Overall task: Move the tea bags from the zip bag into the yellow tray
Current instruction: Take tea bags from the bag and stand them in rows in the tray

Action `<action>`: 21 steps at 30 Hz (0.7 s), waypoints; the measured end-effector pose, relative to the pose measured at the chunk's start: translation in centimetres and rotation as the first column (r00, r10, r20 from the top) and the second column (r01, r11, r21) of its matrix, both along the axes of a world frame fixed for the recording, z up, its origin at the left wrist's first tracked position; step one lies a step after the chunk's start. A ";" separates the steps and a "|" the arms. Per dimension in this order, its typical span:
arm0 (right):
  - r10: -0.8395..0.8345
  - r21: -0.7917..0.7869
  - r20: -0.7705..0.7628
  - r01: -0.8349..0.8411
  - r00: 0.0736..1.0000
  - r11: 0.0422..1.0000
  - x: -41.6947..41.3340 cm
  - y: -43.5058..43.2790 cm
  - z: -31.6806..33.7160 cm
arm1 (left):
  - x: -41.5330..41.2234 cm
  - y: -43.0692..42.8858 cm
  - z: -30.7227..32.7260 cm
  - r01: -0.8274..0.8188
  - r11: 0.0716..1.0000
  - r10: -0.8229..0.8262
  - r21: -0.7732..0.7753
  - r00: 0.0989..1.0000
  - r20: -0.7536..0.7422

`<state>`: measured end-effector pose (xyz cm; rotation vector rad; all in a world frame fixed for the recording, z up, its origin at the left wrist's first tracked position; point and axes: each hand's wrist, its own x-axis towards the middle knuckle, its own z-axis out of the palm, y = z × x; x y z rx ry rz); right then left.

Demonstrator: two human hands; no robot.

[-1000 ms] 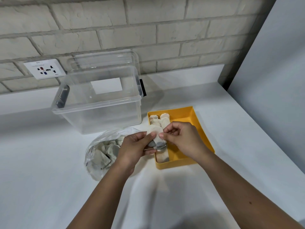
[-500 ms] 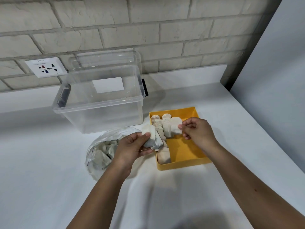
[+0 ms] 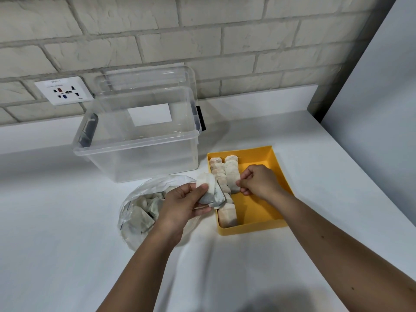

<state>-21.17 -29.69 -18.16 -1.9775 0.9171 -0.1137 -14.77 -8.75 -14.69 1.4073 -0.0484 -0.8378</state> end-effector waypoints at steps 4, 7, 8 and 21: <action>0.001 -0.165 0.012 0.001 1.000 0.986 -0.4 0.4 0.7 | -0.1 0.0 0.2 -0.001 1.000 0.000 -0.021 1.000 -0.015; -0.028 0.075 0.199 0.013 0.980 0.997 -1.3 1.8 2.8 | -0.1 -0.1 0.4 -0.001 0.998 -0.002 -0.064 0.999 -0.037; -0.032 0.220 0.261 -0.027 0.965 0.975 -1.7 2.4 3.5 | -0.1 -0.2 0.5 0.001 0.997 -0.005 -0.078 0.999 -0.045; 0.074 0.152 0.405 -0.146 0.911 0.977 -3.6 5.9 5.1 | -1.7 -1.0 1.2 0.066 0.995 -0.068 -0.080 0.997 -0.021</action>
